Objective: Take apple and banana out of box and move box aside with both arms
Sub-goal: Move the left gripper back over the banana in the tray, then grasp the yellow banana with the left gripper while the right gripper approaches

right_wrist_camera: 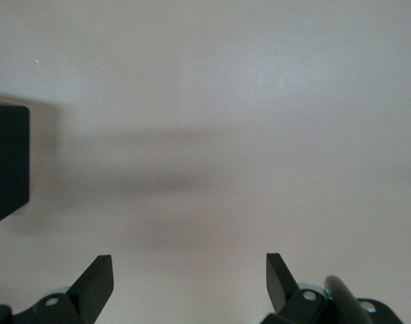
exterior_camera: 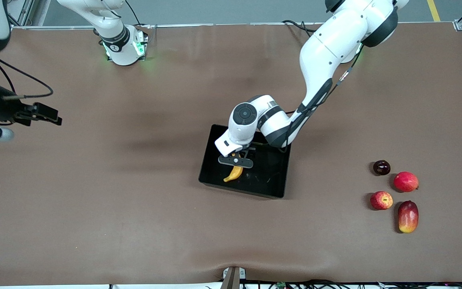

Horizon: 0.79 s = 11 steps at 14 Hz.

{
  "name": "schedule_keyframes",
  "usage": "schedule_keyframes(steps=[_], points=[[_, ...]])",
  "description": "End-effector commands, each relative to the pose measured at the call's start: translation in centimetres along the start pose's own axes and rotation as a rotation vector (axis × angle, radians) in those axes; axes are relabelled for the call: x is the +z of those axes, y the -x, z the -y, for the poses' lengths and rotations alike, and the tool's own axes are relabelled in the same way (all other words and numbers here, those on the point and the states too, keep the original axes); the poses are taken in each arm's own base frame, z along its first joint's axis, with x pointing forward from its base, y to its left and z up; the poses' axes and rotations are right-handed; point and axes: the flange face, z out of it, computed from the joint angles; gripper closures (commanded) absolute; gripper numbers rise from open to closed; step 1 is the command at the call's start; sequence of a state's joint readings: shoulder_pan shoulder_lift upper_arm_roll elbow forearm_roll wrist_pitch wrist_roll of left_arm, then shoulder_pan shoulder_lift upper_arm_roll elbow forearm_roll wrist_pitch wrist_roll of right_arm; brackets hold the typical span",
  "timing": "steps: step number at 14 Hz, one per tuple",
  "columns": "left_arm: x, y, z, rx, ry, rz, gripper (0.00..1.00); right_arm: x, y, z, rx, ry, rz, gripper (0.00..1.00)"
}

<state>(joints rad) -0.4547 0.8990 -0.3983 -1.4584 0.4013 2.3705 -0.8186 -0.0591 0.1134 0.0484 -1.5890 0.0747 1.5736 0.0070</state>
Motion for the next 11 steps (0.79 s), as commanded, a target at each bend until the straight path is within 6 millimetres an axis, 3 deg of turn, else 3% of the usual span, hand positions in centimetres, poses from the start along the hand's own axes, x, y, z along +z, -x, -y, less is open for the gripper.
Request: schedule_keyframes(steps=[1, 2, 4, 5, 6, 11], points=[[0.4, 0.0, -0.7, -0.009, -0.007, -0.027, 0.00, 2.4, -1.7, -0.6, -0.003, 0.006, 0.049, 0.00], [0.8, 0.0, -0.7, -0.007, -0.003, -0.028, 0.08, 2.6, -1.8, -0.7, -0.003, 0.006, 0.052, 0.00], [1.0, 0.0, -0.6, -0.002, 0.000, -0.029, 0.70, 3.1, -1.8, -0.1, 0.000, 0.008, 0.055, 0.00], [0.9, 0.0, -0.6, -0.001, 0.000, -0.031, 0.89, 3.2, -1.8, -0.1, 0.009, 0.008, 0.058, 0.00], [0.8, -0.1, -0.6, -0.001, 0.000, -0.031, 1.00, 3.3, -1.8, -0.1, 0.020, 0.007, 0.060, 0.00], [-0.3, -0.5, -0.8, 0.003, 0.005, -0.047, 1.00, 3.7, -1.4, 1.1, 0.044, -0.002, 0.071, 0.00]])
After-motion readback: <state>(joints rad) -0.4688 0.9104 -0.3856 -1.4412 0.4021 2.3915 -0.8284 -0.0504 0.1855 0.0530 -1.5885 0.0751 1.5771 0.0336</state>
